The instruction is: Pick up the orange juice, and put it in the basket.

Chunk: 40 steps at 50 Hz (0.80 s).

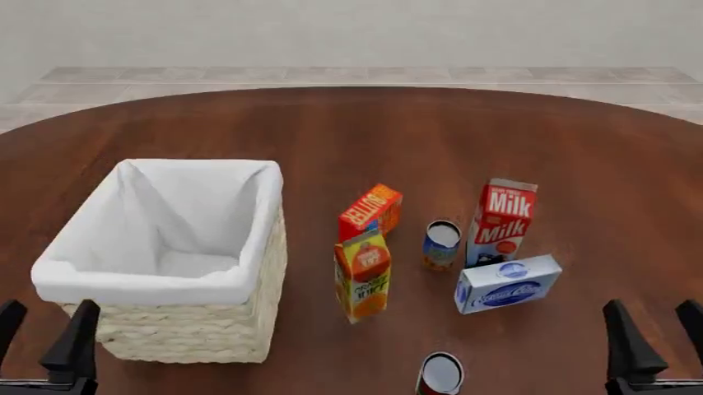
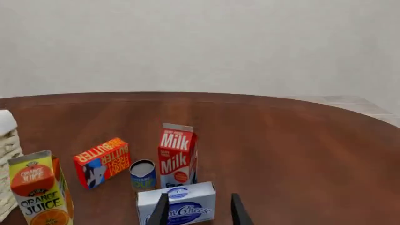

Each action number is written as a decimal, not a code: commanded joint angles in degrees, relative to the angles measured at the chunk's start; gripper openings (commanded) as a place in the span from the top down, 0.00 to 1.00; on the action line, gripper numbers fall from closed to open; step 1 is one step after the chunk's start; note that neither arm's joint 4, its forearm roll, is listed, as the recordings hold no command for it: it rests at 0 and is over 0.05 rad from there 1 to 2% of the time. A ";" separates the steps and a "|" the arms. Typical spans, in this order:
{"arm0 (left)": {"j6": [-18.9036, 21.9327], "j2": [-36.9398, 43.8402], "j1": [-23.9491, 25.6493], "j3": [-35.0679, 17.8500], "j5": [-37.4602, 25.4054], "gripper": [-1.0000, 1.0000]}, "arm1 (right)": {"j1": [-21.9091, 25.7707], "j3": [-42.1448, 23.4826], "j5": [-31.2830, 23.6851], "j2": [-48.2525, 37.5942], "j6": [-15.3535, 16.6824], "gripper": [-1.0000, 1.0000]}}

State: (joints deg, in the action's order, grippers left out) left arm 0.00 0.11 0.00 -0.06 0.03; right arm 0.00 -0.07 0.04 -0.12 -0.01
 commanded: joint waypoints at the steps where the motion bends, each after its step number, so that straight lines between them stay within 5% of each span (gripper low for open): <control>1: -0.01 0.33 0.01 -0.18 0.08 0.00 | -0.09 -0.33 0.18 -0.23 0.11 0.00; 40: 0.01 0.33 0.01 -0.18 0.08 0.00 | -0.23 -3.53 -3.43 -0.23 0.41 0.00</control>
State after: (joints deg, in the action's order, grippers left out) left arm -0.01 0.43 0.01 -0.24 0.11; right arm -0.39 -2.03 -1.62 -0.66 -0.16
